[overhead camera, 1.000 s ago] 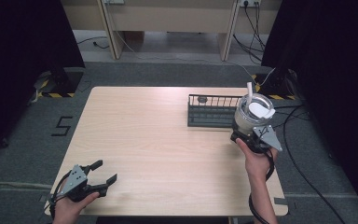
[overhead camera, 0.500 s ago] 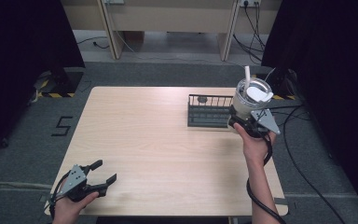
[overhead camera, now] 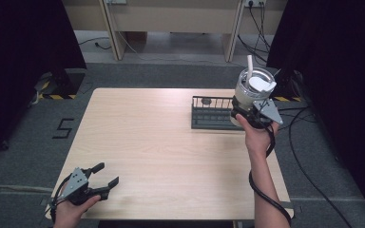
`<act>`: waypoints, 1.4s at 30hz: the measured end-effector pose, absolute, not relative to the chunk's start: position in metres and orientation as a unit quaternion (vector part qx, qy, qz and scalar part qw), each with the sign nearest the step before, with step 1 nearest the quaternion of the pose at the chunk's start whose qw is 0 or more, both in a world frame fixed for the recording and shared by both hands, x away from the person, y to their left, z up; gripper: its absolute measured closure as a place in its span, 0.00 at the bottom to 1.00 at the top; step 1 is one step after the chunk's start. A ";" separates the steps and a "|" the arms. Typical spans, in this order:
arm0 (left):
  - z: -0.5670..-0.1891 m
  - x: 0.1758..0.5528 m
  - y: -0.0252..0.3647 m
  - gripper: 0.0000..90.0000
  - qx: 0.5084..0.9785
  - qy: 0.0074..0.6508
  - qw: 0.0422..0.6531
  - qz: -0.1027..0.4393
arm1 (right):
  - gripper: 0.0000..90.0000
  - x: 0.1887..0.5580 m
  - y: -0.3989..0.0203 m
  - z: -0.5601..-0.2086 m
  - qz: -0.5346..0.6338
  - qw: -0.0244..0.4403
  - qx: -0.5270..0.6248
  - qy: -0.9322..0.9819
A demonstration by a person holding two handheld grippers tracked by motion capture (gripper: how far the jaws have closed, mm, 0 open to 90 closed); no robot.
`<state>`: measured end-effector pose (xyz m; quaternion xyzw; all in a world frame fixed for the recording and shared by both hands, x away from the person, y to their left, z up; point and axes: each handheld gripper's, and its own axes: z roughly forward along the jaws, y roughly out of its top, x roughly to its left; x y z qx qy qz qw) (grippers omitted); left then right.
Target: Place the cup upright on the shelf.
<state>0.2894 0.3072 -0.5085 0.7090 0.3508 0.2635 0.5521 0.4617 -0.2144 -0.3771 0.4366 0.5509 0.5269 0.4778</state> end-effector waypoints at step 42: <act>-0.509 0.290 0.310 0.21 0.704 0.359 0.552 0.264 | 0.11 0.530 -0.186 -0.362 0.532 0.471 0.438 0.550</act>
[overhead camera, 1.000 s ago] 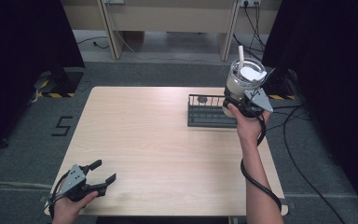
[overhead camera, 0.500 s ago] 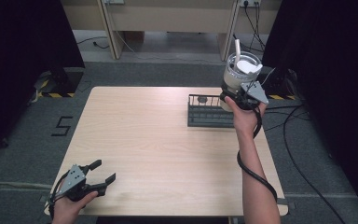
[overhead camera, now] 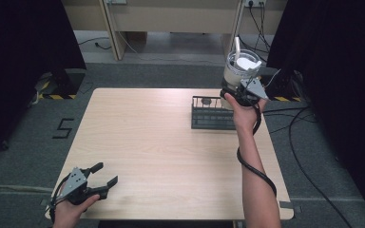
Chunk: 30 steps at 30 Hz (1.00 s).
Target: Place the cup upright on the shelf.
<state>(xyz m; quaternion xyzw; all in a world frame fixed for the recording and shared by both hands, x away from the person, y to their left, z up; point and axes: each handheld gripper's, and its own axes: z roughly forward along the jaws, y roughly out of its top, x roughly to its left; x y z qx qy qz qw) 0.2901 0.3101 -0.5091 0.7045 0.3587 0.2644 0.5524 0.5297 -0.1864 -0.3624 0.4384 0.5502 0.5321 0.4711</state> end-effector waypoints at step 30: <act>-0.509 0.290 0.310 0.21 0.703 0.361 0.553 0.263 | 0.11 0.563 -0.173 -0.396 0.515 0.453 0.462 0.562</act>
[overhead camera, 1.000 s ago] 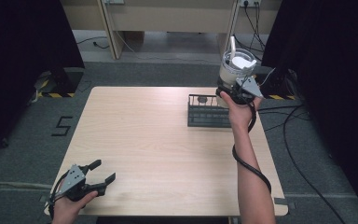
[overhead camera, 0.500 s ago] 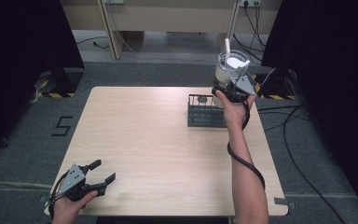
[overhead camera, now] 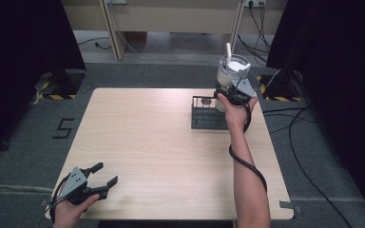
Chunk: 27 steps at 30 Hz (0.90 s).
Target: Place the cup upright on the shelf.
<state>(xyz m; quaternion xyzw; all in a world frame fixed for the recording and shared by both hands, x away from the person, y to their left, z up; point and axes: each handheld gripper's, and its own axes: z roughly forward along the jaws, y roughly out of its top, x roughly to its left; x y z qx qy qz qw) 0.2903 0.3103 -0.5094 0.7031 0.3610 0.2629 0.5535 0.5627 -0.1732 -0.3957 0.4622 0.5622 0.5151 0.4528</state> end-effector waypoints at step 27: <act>-0.509 0.290 0.310 0.21 0.703 0.361 0.554 0.263 | 0.10 0.571 -0.171 -0.394 0.519 0.455 0.455 0.562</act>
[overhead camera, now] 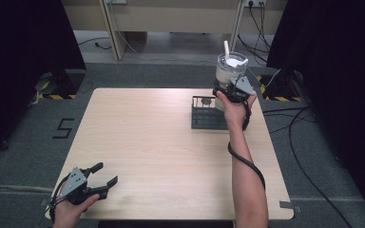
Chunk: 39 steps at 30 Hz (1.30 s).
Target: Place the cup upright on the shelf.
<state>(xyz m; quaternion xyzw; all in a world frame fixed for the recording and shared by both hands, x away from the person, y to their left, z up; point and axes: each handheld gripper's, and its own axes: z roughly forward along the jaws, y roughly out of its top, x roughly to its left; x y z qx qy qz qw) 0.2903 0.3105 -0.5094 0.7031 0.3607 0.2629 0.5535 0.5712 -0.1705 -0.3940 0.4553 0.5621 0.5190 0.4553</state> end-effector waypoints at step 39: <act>-0.510 0.290 0.310 0.21 0.704 0.360 0.553 0.262 | 0.10 0.566 -0.172 -0.419 0.511 0.443 0.467 0.570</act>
